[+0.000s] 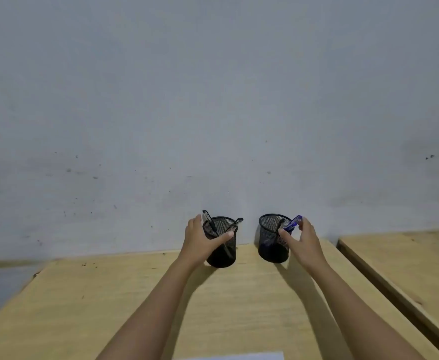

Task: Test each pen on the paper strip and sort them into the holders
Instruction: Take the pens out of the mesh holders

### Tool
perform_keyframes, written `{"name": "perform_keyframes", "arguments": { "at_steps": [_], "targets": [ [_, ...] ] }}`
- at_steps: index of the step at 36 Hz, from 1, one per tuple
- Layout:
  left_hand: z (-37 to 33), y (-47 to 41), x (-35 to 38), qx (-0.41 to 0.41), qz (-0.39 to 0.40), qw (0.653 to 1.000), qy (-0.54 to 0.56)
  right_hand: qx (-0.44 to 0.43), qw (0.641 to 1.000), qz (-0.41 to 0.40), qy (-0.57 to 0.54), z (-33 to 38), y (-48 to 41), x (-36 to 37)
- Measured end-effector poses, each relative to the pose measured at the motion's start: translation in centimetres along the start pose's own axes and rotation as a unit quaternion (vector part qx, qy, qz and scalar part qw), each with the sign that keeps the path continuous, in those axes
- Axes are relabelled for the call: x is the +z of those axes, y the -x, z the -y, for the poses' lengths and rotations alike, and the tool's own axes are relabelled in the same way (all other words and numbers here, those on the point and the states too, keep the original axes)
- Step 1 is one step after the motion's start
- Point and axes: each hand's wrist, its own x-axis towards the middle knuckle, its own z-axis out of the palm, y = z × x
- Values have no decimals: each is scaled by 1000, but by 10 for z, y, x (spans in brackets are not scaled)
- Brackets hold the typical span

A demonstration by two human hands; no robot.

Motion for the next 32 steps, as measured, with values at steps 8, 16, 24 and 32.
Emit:
{"name": "perform_keyframes", "arguments": {
  "at_steps": [8,16,24,32],
  "targets": [
    [-7,-12,7,18,-37,999,25,-52,999,-9,13,8,-10,12],
    [-16,-17,15,36,-59,997,-22,-136,989,-1,61,10,-14,23],
    [-25,-23,33,24,-121,988,-90,-163,986,8,32,15,-25,31],
    [-27,-30,44,48,-134,985,-102,-161,986,41,26,10,-36,32]
  ]
}}
